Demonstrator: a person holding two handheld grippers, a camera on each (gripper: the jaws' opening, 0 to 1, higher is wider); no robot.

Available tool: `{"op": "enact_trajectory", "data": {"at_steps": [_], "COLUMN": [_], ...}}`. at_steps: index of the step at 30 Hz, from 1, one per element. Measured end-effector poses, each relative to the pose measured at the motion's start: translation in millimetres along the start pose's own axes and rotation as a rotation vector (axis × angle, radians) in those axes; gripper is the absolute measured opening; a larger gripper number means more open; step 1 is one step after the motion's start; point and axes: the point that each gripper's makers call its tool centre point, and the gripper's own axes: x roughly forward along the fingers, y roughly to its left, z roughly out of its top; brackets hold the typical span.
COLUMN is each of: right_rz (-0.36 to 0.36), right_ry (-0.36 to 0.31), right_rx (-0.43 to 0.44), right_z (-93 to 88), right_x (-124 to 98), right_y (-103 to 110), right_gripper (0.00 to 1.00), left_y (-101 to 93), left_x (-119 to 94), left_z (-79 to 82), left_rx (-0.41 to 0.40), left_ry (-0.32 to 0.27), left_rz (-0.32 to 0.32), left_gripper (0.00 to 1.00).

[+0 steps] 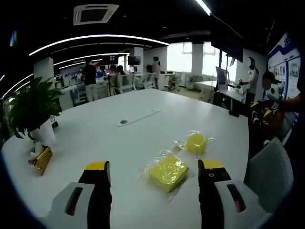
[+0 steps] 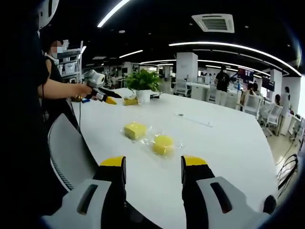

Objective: Compare the silicone blocks by pressing each to a similar depth, holding the contact briefly, and releasing to observe deformation and rebound differences across the visible hardness samples.

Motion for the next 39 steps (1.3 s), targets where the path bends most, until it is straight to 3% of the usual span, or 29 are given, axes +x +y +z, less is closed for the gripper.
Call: {"op": "enact_trajectory", "data": {"at_steps": [5, 14, 24, 26, 33, 39], "right_rz": [0.005, 0.008, -0.043, -0.044, -0.065, -0.075], "right_ry": [-0.003, -0.028, -0.039, -0.053, -0.113, -0.105], "right_rx": [-0.009, 0.001, 0.038, 0.044, 0.115, 0.135], "right_z": [1.7, 7.3, 6.7, 9.9, 22.7, 21.8], "right_x": [2, 9, 19, 21, 27, 26], "right_y": [0, -1, -12, -13, -14, -14], "right_gripper": [0.41, 0.42, 0.45, 0.46, 0.49, 0.49], "left_y": [-8.9, -14.5, -27.5, -33.3, -36.2, -52.3], "left_x": [-22, -52, -83, -85, -92, -99], "left_z": [19.1, 22.4, -2.4, -6.8, -14.9, -22.3], "left_rx": [0.003, 0.016, -0.010, -0.051, -0.009, -0.017], "left_ry": [-0.096, -0.124, -0.158, -0.167, -0.175, -0.152], "left_rz": [-0.022, 0.004, 0.027, 0.021, 0.079, 0.062], "left_gripper": [0.78, 0.76, 0.75, 0.75, 0.76, 0.74]}}
